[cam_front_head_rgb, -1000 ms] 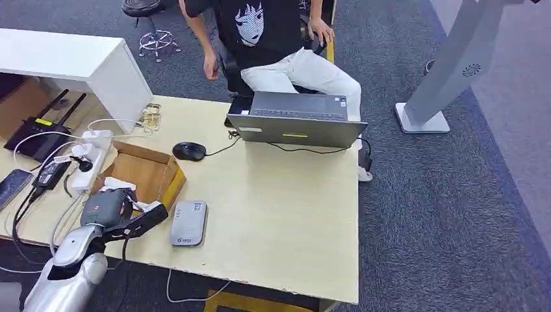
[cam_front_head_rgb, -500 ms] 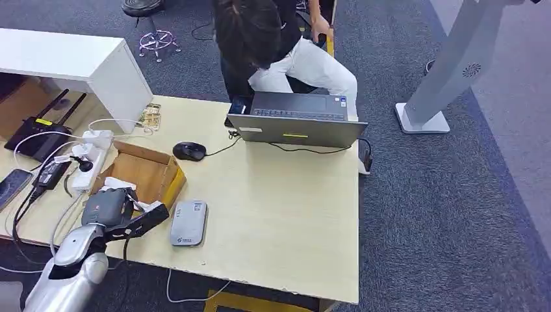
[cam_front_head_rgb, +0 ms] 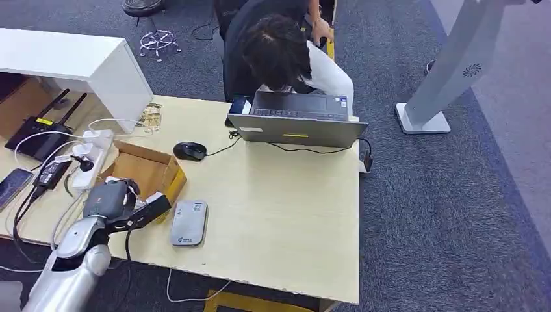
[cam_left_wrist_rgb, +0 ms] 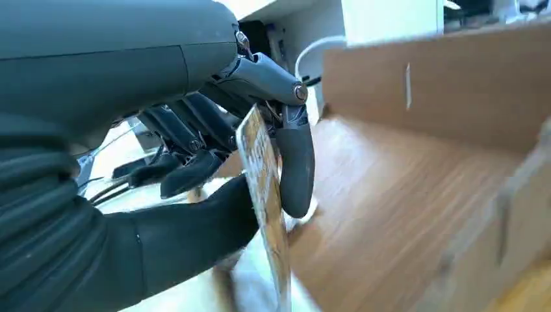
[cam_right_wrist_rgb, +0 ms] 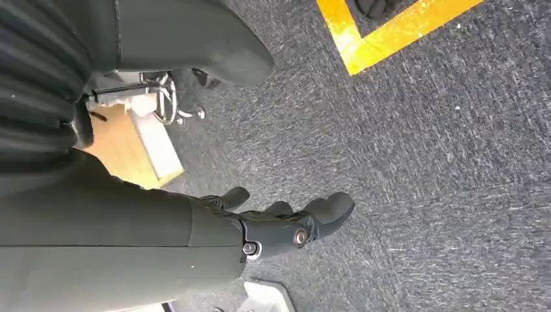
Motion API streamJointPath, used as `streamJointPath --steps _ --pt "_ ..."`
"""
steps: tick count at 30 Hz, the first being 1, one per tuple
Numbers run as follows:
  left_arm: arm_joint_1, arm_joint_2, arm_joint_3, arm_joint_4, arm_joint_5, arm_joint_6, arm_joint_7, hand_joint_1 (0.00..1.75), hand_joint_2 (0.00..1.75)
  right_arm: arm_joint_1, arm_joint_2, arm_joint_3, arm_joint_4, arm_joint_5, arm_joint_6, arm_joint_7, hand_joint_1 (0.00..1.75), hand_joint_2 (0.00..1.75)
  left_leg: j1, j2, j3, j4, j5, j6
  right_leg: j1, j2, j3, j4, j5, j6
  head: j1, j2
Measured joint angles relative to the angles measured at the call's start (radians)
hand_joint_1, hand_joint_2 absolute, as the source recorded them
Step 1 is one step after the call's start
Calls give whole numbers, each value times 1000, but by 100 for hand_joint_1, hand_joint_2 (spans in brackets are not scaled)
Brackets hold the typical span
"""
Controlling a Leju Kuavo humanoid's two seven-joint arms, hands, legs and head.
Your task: Pass the card to the sensor for recognition and then transmit it.
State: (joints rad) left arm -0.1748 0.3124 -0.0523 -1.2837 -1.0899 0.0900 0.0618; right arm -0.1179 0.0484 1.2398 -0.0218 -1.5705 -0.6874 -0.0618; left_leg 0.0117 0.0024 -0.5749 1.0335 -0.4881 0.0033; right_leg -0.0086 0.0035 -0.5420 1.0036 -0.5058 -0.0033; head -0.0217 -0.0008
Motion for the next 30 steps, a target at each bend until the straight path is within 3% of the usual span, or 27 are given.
streamJointPath --steps 10,30 --pt "-90 -22 0 21 13 11 0 175 175 -3 -3 8 0 0 0 1 0 175 0 1 0 0 0 0 0 0 0 0 1 0 0 0" --pt "-111 -26 0 33 19 15 0 175 175 -3 -5 9 0 0 0 1 0 175 0 1 0 0 0 0 0 0 -1 0 1 0 0 0"
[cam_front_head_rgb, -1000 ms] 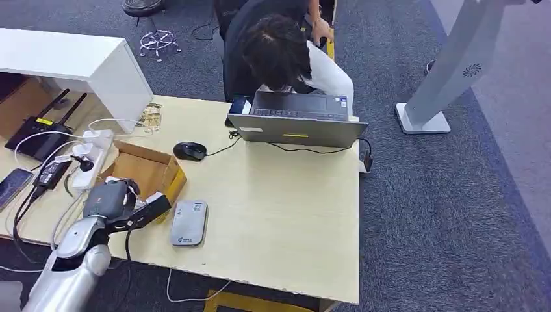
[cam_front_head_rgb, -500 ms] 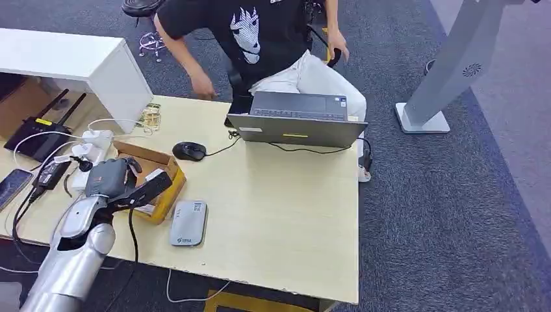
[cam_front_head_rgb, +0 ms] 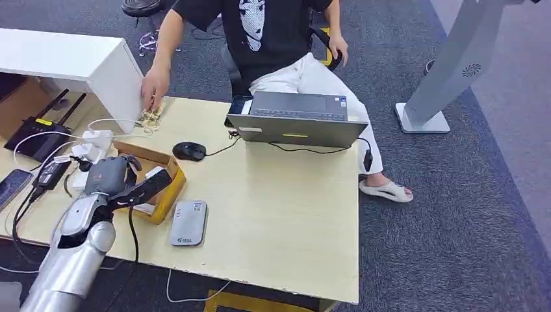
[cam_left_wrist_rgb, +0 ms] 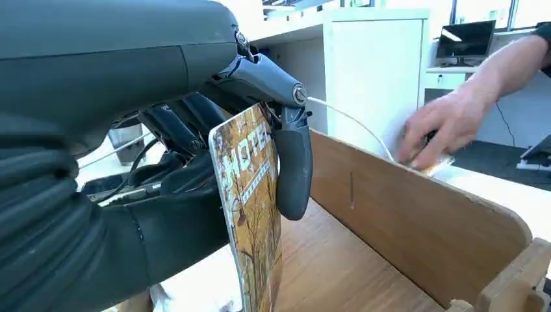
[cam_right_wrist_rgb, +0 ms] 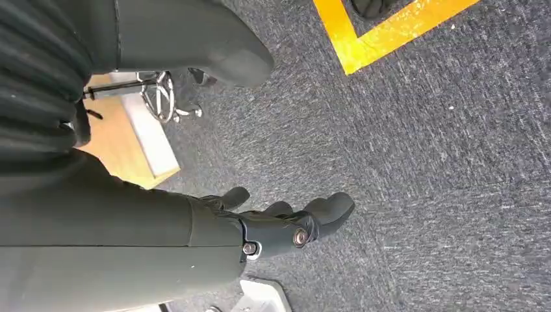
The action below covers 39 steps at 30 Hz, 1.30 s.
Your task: Pass the card to the sensor for recognition and then transmit it.
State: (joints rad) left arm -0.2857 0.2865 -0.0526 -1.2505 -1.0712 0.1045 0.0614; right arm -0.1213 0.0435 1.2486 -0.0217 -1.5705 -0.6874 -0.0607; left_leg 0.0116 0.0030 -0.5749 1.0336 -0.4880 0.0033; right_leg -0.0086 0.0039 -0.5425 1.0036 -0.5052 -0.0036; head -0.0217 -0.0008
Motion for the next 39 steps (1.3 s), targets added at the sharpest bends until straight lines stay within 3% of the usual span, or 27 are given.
streamJointPath --steps 10,24,39 --pt "-38 3 0 10 3 -3 0 175 175 0 0 8 0 0 0 -3 0 175 0 0 0 0 0 0 0 0 0 0 0 0 0 0" --pt "-261 39 0 102 -35 -24 50 175 175 -2 -3 36 0 0 0 8 0 175 0 0 0 0 1 0 1 0 0 0 1 0 0 0" --pt "-293 42 0 133 -41 -24 53 175 175 -3 -3 42 0 0 0 11 0 175 0 0 0 0 1 0 1 0 0 0 1 0 0 0"
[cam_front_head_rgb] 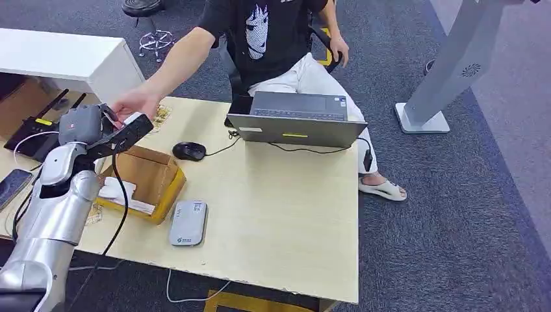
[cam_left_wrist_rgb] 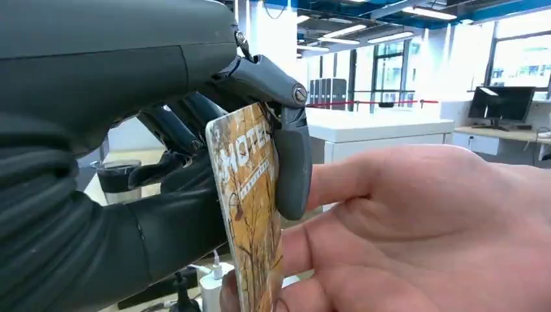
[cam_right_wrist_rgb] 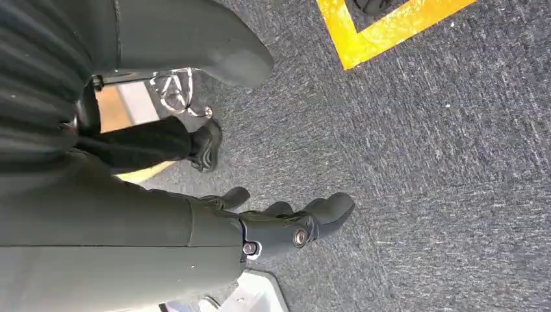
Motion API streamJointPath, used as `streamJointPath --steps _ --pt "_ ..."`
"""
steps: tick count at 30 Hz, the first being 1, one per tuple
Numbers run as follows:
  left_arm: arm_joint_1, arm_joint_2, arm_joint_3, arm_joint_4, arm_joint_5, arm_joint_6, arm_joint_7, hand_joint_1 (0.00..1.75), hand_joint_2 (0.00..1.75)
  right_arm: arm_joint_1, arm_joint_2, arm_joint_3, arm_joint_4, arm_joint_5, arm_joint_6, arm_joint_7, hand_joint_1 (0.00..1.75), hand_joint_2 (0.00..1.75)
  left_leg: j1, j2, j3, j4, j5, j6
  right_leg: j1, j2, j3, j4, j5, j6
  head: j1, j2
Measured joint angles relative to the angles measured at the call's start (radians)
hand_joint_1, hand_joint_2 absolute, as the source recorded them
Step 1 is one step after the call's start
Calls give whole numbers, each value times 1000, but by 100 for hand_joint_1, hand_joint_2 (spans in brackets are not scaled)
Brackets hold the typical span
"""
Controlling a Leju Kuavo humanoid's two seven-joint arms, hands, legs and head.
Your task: Pass the card to the sensor for recognition and then transmit it.
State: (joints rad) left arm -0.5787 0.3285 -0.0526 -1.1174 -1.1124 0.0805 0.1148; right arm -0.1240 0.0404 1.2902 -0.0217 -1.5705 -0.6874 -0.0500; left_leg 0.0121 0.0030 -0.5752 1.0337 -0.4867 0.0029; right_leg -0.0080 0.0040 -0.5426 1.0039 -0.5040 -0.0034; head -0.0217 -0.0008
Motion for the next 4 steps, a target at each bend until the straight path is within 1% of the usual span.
streamJointPath --steps 4 --pt "-1 0 0 4 0 0 0 175 175 0 0 0 0 0 0 0 0 175 0 0 0 0 0 0 0 0 0 0 0 0 0 0"
